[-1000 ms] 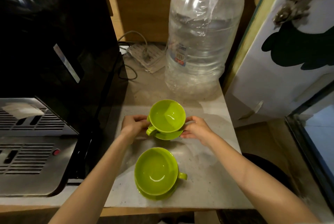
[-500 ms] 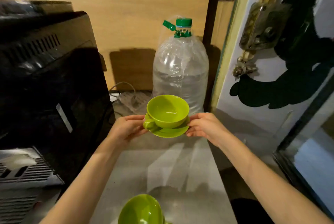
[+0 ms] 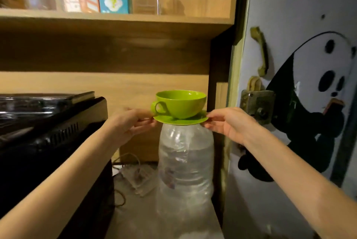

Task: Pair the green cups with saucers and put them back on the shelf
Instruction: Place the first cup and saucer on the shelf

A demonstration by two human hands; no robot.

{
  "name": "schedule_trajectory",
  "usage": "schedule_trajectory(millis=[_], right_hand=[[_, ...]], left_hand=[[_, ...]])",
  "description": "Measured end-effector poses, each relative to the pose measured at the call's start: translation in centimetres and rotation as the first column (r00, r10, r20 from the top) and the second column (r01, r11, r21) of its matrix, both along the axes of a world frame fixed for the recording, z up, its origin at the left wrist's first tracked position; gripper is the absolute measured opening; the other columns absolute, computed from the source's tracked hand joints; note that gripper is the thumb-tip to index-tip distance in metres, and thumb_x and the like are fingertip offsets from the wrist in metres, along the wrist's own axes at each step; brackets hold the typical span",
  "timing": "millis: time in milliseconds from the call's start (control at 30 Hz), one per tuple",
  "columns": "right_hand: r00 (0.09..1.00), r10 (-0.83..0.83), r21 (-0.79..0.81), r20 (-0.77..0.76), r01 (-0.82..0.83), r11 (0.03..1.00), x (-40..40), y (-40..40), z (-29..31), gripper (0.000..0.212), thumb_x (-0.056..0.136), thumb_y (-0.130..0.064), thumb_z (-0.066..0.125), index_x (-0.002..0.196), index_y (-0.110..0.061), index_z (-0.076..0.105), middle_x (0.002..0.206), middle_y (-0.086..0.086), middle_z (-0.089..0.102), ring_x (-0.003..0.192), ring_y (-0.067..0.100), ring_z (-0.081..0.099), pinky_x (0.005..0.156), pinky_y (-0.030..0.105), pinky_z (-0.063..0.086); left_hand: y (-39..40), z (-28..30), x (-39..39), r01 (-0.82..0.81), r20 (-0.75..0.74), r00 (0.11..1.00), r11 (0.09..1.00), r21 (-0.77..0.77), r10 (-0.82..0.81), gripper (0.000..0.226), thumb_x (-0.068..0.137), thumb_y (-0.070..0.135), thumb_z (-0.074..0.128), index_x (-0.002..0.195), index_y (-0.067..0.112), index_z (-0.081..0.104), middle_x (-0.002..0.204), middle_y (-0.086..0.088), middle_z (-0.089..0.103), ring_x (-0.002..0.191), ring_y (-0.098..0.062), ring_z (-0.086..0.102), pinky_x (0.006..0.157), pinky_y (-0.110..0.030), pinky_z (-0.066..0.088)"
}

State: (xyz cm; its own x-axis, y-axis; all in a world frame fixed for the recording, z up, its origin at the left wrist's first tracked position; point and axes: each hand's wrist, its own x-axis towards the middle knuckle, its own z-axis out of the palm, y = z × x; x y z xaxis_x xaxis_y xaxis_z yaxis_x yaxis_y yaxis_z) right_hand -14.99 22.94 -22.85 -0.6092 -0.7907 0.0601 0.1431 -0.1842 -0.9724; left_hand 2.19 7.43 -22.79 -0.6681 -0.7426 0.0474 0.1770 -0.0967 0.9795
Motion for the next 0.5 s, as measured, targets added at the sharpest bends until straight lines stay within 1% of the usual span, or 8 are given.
schedule_trajectory(millis=[67, 133, 167, 300, 400, 433, 500], right_hand=[[1.000, -0.012, -0.024, -0.001, 0.012, 1.000, -0.4, -0.3, 2.1, 0.013, 0.084, 0.009, 0.053, 0.096, 0.008, 0.058, 0.053, 0.013, 0.071, 0.047, 0.018, 0.069, 0.039, 0.019, 0.052], [1.000, -0.019, -0.053, -0.012, 0.018, 0.998, -0.7, -0.8, 4.1, 0.008, 0.084, 0.009, 0.052, 0.090, 0.005, 0.057, 0.051, 0.013, 0.070, 0.046, 0.019, 0.069, 0.038, 0.019, 0.051], [1.000, -0.021, -0.065, -0.019, 0.019, 0.998, -0.9, -1.1, 5.0, 0.008, 0.084, 0.010, 0.052, 0.088, 0.005, 0.056, 0.051, 0.014, 0.070, 0.046, 0.019, 0.069, 0.037, 0.019, 0.051], [0.998, -0.039, -0.110, -0.055, 0.033, 0.993, -1.6, -2.4, 8.3, 0.020, 0.083, 0.010, 0.052, 0.102, 0.008, 0.058, 0.054, 0.016, 0.071, 0.047, 0.021, 0.070, 0.038, 0.019, 0.052], [0.995, -0.069, -0.140, -0.078, 0.057, 0.989, -1.9, -3.2, 10.9, 0.011, 0.083, 0.009, 0.053, 0.092, 0.006, 0.058, 0.054, 0.016, 0.070, 0.044, 0.019, 0.068, 0.036, 0.018, 0.050], [0.993, -0.079, -0.149, -0.088, 0.065, 0.987, -2.0, -3.5, 11.8, 0.007, 0.083, 0.008, 0.054, 0.088, 0.004, 0.058, 0.058, 0.016, 0.071, 0.043, 0.018, 0.068, 0.036, 0.017, 0.050], [0.990, -0.093, -0.169, -0.105, 0.074, 0.983, -2.0, -4.0, 13.7, 0.005, 0.083, 0.006, 0.056, 0.084, 0.002, 0.058, 0.071, 0.018, 0.068, 0.043, 0.016, 0.068, 0.036, 0.017, 0.050]], left_hand=[[-0.1, 2.3, -0.1, 0.008, 0.007, 1.000, 0.999, -0.053, -0.007, 0.017, 0.084, -0.003, 0.053, 0.068, -0.003, 0.059, 0.041, -0.008, 0.066, 0.039, -0.010, 0.065, 0.036, -0.015, 0.050], [-0.4, 4.2, -0.5, -0.006, -0.033, 0.999, 0.996, -0.083, 0.003, 0.016, 0.084, -0.003, 0.054, 0.068, -0.004, 0.059, 0.042, -0.008, 0.066, 0.039, -0.011, 0.065, 0.037, -0.015, 0.050], [-0.6, 5.0, -0.8, -0.013, -0.060, 0.998, 0.997, -0.075, 0.009, 0.016, 0.083, -0.003, 0.055, 0.069, -0.004, 0.060, 0.042, -0.009, 0.066, 0.039, -0.012, 0.065, 0.037, -0.016, 0.051], [-1.3, 8.4, -1.8, -0.012, -0.137, 0.991, 0.998, -0.060, 0.003, 0.015, 0.084, -0.004, 0.053, 0.071, -0.005, 0.060, 0.042, -0.011, 0.066, 0.038, -0.013, 0.065, 0.036, -0.017, 0.051], [-2.0, 10.8, -2.2, -0.033, -0.179, 0.984, 0.998, -0.058, 0.022, 0.010, 0.083, -0.006, 0.055, 0.075, -0.007, 0.061, 0.051, -0.016, 0.067, 0.040, -0.017, 0.066, 0.038, -0.020, 0.053], [-2.3, 11.5, -2.3, -0.033, -0.187, 0.982, 0.998, -0.055, 0.022, 0.009, 0.083, -0.005, 0.055, 0.076, -0.007, 0.060, 0.055, -0.017, 0.067, 0.039, -0.016, 0.066, 0.038, -0.019, 0.053], [-2.9, 13.1, -2.6, -0.006, -0.190, 0.982, 0.999, -0.051, -0.004, 0.010, 0.085, -0.004, 0.054, 0.077, -0.007, 0.058, 0.050, -0.016, 0.066, 0.037, -0.015, 0.065, 0.037, -0.018, 0.052]])
